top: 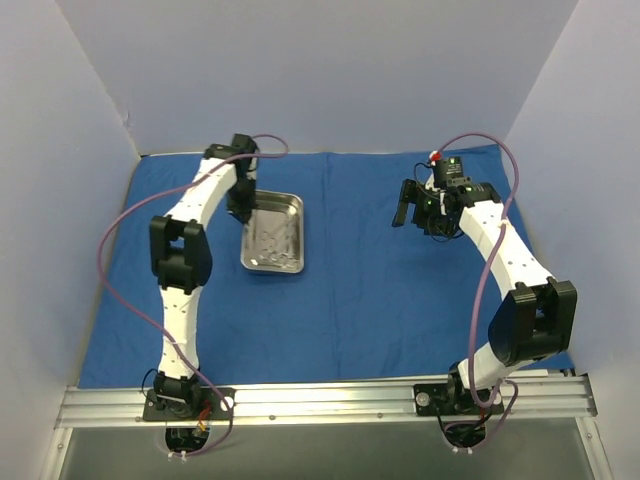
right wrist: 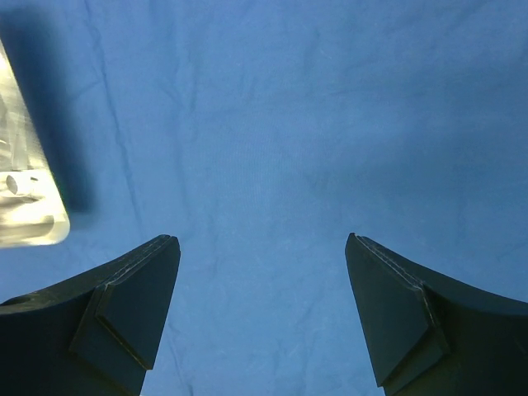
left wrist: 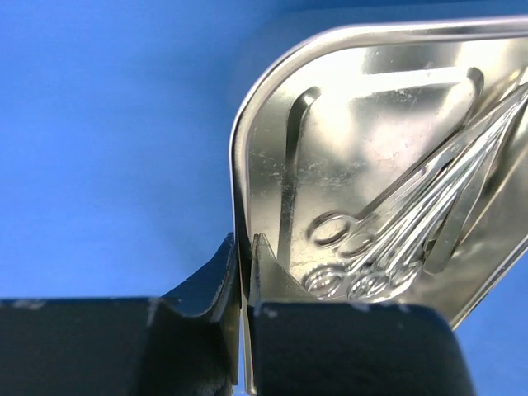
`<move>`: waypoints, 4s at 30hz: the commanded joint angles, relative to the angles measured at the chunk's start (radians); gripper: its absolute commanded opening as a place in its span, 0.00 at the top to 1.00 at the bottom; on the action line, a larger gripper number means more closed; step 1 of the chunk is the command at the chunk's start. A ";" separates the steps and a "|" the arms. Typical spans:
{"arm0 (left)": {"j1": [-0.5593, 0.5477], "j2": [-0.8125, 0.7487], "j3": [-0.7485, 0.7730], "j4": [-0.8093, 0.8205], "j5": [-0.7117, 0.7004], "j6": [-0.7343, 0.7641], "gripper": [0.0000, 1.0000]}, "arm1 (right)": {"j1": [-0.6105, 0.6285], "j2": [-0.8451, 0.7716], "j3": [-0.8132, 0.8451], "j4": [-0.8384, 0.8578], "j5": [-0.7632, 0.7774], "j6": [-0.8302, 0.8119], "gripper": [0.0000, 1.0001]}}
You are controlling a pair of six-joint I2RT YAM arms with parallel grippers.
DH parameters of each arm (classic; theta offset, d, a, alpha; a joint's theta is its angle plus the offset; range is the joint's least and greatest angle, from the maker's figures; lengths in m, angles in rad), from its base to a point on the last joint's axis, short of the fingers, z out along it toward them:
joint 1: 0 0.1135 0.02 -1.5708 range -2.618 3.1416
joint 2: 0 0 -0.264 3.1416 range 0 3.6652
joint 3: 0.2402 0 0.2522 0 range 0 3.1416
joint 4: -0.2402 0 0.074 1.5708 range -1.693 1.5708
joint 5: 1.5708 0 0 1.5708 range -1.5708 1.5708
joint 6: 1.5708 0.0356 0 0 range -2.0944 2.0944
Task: Open and lay out the surgical kit
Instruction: Move the container from the surgical kit, then pick up the medical item from the container.
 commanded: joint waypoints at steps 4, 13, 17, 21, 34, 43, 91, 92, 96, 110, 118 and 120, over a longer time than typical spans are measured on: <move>0.188 -0.144 -0.040 0.030 -0.093 0.155 0.98 | -0.002 0.034 0.043 -0.005 -0.026 0.000 0.16; 0.333 -0.168 -0.104 0.082 -0.060 0.290 0.98 | 0.015 0.037 0.027 0.005 -0.054 0.015 0.16; 0.414 -0.196 -0.153 0.108 -0.062 0.361 0.98 | 0.024 0.038 0.012 0.008 -0.060 0.005 0.16; 0.468 -0.179 -0.161 0.133 -0.039 0.389 0.98 | 0.035 0.055 0.001 0.013 -0.061 -0.005 0.16; 0.538 -0.151 -0.231 0.166 0.125 0.148 0.98 | 0.085 0.127 0.016 0.028 -0.061 -0.023 0.16; 0.563 -0.155 -0.345 0.236 0.168 -0.061 0.98 | 0.090 0.164 0.061 0.030 -0.066 -0.012 0.16; 0.409 0.040 0.091 0.090 0.004 0.002 0.67 | 0.088 0.129 0.056 -0.027 -0.005 0.031 0.16; 0.405 0.049 0.092 0.096 0.009 0.016 0.67 | 0.088 0.126 0.053 -0.027 0.000 0.032 0.16; 0.389 0.073 0.092 0.133 0.010 0.031 0.67 | 0.088 0.115 0.040 -0.038 0.001 0.043 0.16; 0.362 0.112 0.042 0.162 -0.063 0.024 0.67 | 0.088 0.103 0.023 -0.044 0.015 0.042 0.16; 0.360 0.142 0.028 0.176 -0.085 0.013 0.67 | 0.088 0.110 0.026 -0.057 0.015 0.029 0.16; 0.362 0.155 0.038 0.167 -0.089 0.014 0.67 | 0.088 0.116 0.029 -0.058 0.015 0.026 0.16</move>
